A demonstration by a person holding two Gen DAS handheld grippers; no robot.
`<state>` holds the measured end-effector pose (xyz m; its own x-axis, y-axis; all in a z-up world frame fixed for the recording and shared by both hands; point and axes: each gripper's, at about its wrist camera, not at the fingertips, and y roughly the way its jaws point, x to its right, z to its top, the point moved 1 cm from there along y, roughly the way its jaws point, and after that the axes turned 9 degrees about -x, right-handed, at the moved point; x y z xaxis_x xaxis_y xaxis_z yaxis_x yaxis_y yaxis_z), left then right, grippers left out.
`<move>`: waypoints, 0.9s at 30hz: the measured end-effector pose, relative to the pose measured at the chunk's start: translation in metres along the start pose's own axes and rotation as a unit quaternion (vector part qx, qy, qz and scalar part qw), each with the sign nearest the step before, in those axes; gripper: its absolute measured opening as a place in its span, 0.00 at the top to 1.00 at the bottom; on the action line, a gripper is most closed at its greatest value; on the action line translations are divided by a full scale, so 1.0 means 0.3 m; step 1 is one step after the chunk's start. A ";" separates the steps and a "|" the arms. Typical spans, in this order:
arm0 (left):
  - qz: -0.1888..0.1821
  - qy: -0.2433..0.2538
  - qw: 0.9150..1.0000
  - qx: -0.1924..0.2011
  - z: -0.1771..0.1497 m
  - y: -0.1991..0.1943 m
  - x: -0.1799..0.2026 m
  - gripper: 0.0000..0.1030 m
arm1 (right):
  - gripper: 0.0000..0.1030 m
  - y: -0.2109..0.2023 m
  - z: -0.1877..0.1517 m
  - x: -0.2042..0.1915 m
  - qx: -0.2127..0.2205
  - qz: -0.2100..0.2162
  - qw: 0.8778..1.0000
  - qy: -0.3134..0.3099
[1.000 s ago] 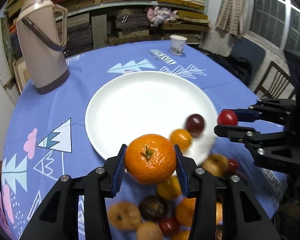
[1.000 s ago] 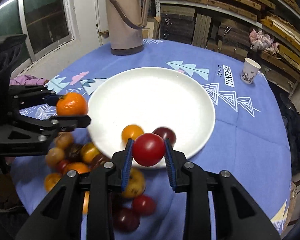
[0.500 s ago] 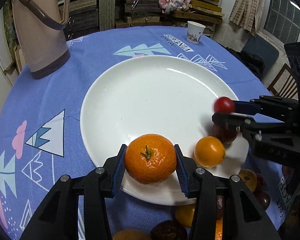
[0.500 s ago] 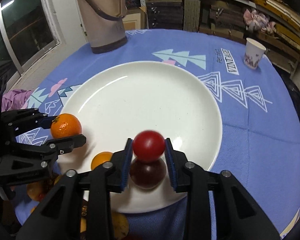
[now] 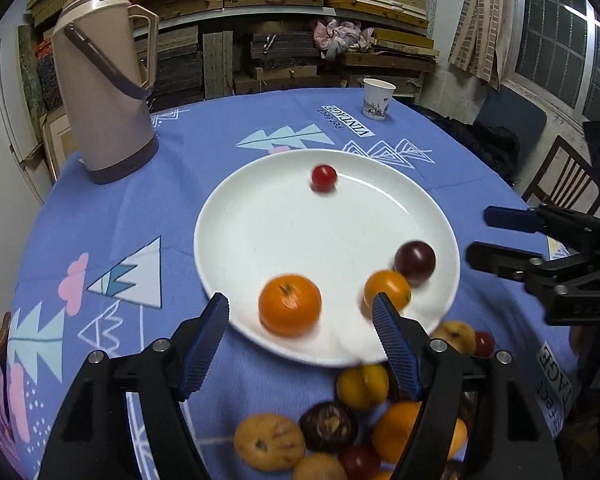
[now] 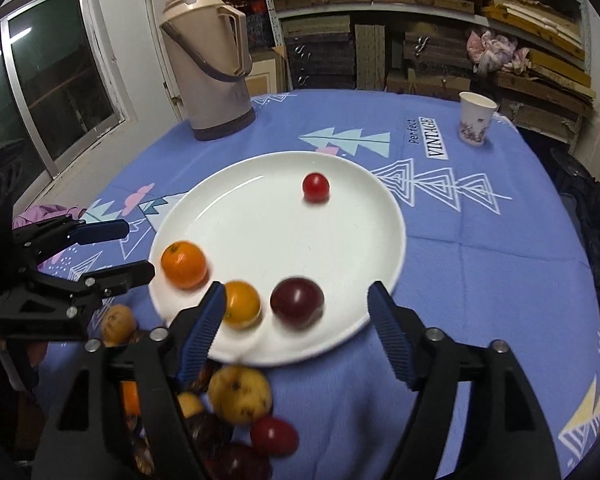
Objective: Organize fruits
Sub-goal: 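Lower the mandarin onto the plate with the left tool while the right tool drops the cherry tomato there, then withdraw both open tools from the plate toward the fruit pile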
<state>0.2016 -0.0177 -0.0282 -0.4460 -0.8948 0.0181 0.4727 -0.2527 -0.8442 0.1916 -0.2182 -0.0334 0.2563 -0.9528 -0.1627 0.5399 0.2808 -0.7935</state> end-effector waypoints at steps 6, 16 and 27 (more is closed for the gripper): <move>0.009 0.009 1.000 0.006 -0.093 -0.061 0.017 0.17 | 0.09 -0.109 -0.115 -0.018 0.035 -0.023 0.999 0.013; 0.006 0.017 1.000 0.002 -0.279 -0.132 0.061 0.16 | 0.06 -0.143 -0.321 -0.089 0.007 -0.026 1.000 -0.010; -0.010 0.030 0.999 -0.024 -0.387 -0.118 0.146 0.16 | 0.06 -0.145 -0.411 -0.072 -0.003 0.004 1.000 0.021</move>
<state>0.0772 -0.0053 -0.0597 -0.5009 -0.8655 0.0047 0.4262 -0.2514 -0.8690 0.0637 -0.2240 -0.0677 0.2258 -0.9547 -0.1936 0.5328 0.2874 -0.7960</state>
